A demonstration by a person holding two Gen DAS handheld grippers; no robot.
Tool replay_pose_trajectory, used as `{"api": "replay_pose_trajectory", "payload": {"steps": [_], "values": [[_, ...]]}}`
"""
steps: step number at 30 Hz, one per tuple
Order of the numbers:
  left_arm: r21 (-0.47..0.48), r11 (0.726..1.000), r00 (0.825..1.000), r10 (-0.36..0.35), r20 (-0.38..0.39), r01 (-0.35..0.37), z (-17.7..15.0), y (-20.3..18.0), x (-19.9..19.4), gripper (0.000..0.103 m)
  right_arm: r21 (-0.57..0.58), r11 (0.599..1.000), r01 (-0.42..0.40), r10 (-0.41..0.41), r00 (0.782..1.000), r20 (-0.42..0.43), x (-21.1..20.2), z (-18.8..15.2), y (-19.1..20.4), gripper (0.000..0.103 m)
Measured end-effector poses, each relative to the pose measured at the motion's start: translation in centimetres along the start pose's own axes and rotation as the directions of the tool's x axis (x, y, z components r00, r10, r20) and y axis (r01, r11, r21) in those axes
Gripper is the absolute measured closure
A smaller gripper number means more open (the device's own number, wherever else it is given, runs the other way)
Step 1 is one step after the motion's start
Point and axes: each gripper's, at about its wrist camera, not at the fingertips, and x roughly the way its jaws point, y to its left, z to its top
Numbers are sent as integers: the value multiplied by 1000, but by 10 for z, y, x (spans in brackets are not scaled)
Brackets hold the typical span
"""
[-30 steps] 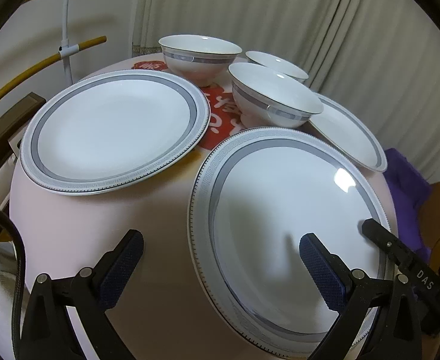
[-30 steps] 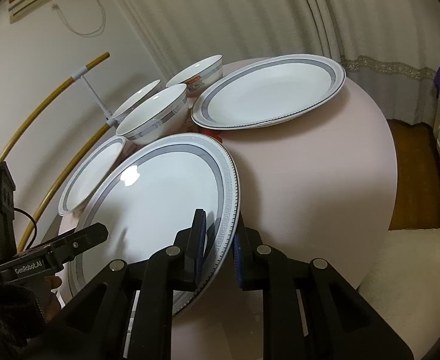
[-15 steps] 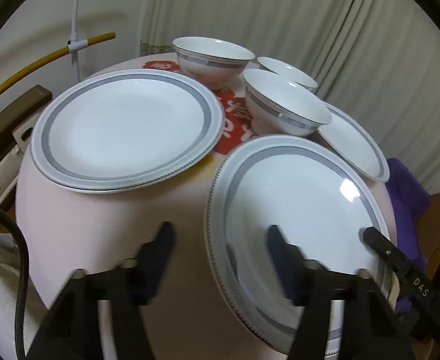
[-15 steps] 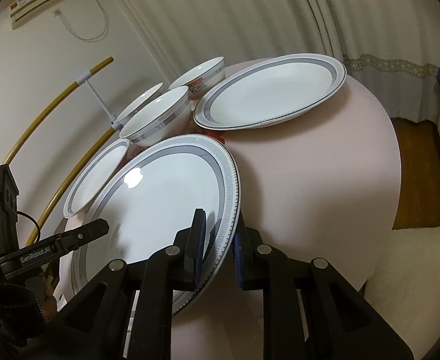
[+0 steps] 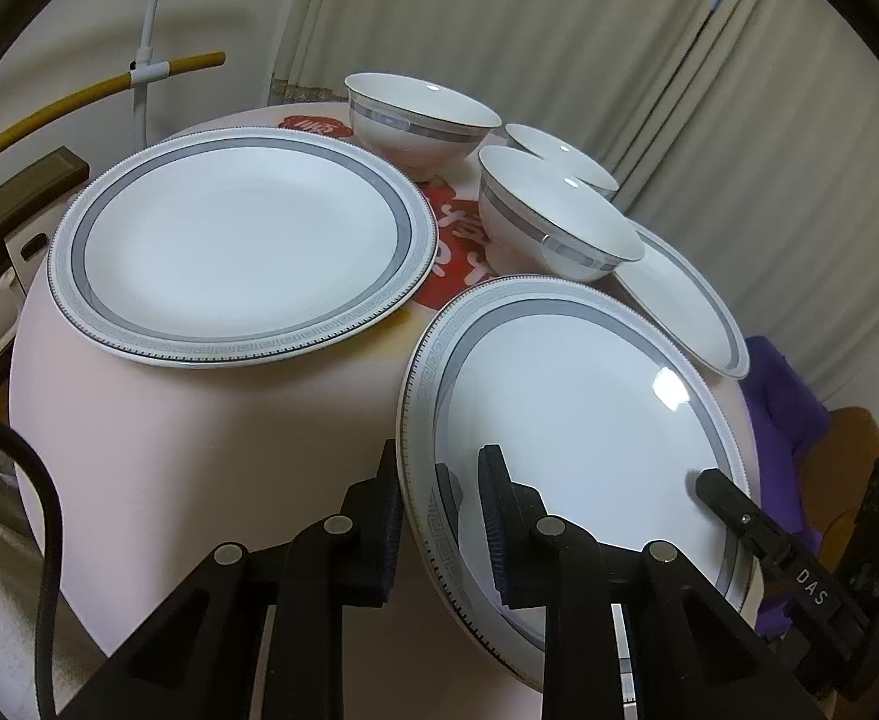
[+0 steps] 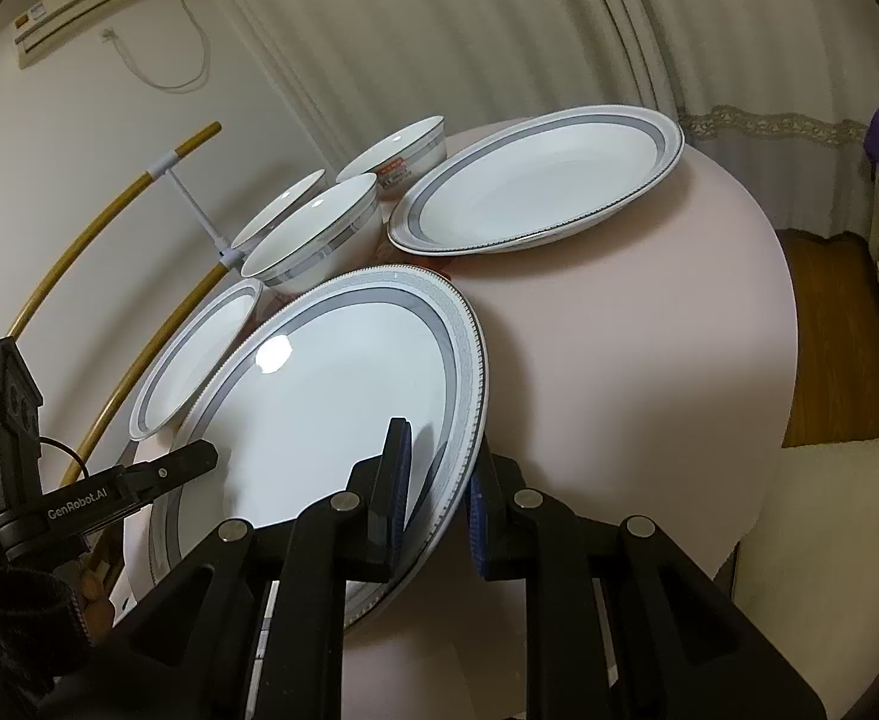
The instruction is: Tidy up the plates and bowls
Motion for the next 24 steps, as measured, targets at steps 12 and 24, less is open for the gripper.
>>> {"api": "replay_pose_trajectory", "payload": {"steps": [12, 24], "values": [[20, 999, 998, -34, 49, 33, -6, 8, -1, 87, -7, 1000, 9, -9, 1000, 20, -3, -2, 1, 86], [69, 998, 996, -20, 89, 14, -12, 4, -13, 89, -20, 1000, 7, -7, 1000, 25, -4, -4, 3, 86]]}}
